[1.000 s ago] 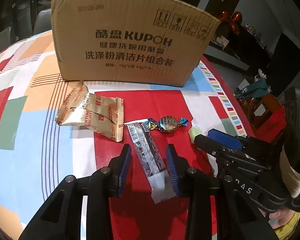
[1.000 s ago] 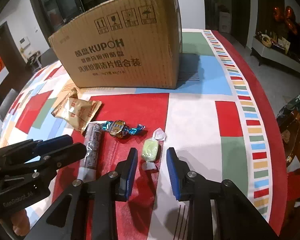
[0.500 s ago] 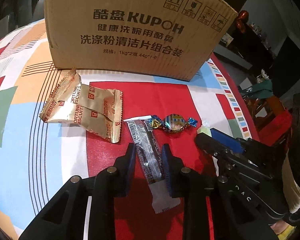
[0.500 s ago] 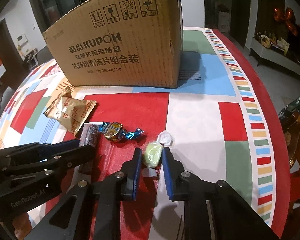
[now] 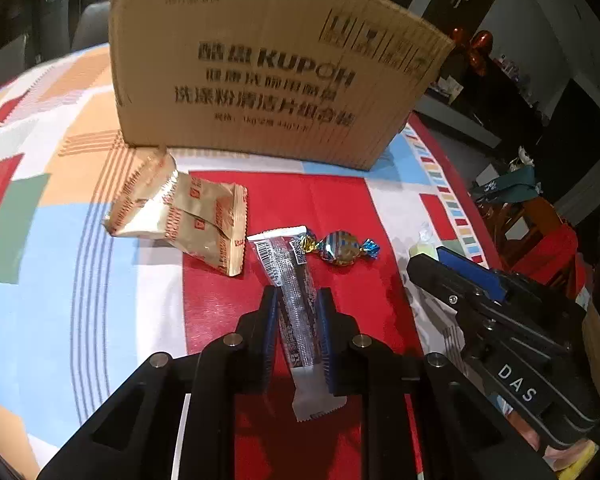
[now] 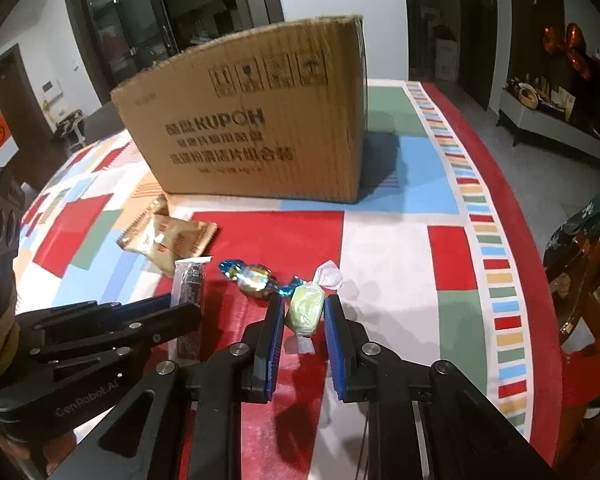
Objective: Organize snacks
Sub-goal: 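Carry both snacks into the cardboard box and open both tools to drop them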
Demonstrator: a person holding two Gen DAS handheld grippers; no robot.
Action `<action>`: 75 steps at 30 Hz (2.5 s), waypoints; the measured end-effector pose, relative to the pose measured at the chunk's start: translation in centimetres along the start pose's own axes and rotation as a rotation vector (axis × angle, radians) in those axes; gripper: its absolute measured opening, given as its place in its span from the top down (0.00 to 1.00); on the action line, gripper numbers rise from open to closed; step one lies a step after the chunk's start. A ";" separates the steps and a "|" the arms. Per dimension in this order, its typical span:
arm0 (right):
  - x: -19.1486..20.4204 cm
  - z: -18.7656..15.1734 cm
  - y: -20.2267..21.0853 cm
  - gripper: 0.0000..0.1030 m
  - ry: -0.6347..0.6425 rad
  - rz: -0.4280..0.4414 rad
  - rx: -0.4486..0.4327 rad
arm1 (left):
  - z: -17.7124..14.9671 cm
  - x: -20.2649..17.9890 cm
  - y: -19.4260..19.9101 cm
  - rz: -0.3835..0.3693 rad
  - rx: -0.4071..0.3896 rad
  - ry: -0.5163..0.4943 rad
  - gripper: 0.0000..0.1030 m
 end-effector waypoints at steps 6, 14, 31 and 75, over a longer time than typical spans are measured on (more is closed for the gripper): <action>0.1 0.7 2.2 0.79 -0.007 0.012 -0.042 | 0.5 -1.1 2.6 -0.008 -0.056 -0.027 0.81; 0.2 2.3 5.6 0.79 -0.027 0.034 -0.114 | 1.9 -2.9 6.5 -0.012 -0.150 -0.072 0.81; 1.2 8.6 10.6 0.79 -0.034 0.053 -0.278 | 8.1 -5.0 13.0 -0.013 -0.331 -0.163 0.82; 2.2 18.3 4.3 0.60 0.003 -0.030 -0.278 | 20.1 -2.1 10.5 0.140 -0.374 -0.244 0.48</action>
Point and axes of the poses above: each gripper's, at about its wrist camera, not at the fingertips, and y roughly against the way its jaws point, x to its left, z to its top, the point moved 7 cm from there along -y, roughly the way its jaws point, and after that the axes turned 14 degrees about -z, right-handed, at the moved point
